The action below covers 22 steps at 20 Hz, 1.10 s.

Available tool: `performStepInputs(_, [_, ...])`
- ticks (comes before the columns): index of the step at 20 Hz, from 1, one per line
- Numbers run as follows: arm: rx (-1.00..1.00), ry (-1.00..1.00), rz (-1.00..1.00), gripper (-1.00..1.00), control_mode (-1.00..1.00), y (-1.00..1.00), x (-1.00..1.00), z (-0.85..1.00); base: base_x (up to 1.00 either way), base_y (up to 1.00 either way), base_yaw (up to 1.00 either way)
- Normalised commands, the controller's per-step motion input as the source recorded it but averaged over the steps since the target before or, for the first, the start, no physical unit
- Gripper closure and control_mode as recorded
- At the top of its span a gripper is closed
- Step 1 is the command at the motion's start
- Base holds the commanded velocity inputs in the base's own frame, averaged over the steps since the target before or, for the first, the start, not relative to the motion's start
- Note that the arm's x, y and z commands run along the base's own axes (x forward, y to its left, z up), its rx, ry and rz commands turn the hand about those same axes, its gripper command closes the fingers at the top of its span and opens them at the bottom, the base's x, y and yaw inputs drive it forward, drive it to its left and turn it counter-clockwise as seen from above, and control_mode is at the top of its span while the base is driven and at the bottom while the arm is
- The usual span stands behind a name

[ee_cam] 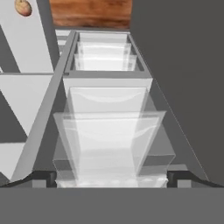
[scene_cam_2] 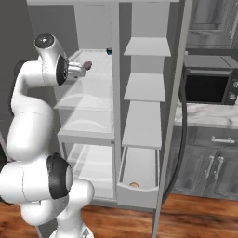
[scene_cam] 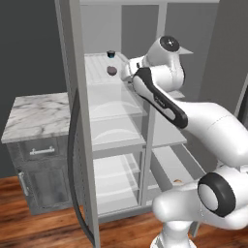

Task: Take the eggplant and peach from the fridge shelf and place them in the freezer drawer to begin freezing them.

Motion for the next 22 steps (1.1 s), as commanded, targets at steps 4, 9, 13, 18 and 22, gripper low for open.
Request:
performStepInputs(4, [0.00,0.00,-0.01,-1.00,-1.00,0.05,0.63,0.00,0.00,0.00,0.00])
performStepInputs(9, [0.00,0.10,0.00,-1.00,-1.00,0.06,0.58,0.00,0.00,0.00,0.00])
performStepInputs(13, [0.00,0.11,-0.01,-1.00,-1.00,0.00,0.49,0.00,0.00,0.00,0.00])
performStepInputs(18, [0.01,0.08,-0.03,-1.00,-1.00,0.10,0.37,-0.03,0.00,0.00,0.00])
performStepInputs(22, [0.02,0.00,-0.01,-1.00,-1.00,0.11,0.41,-0.08,0.00,0.00,0.00])
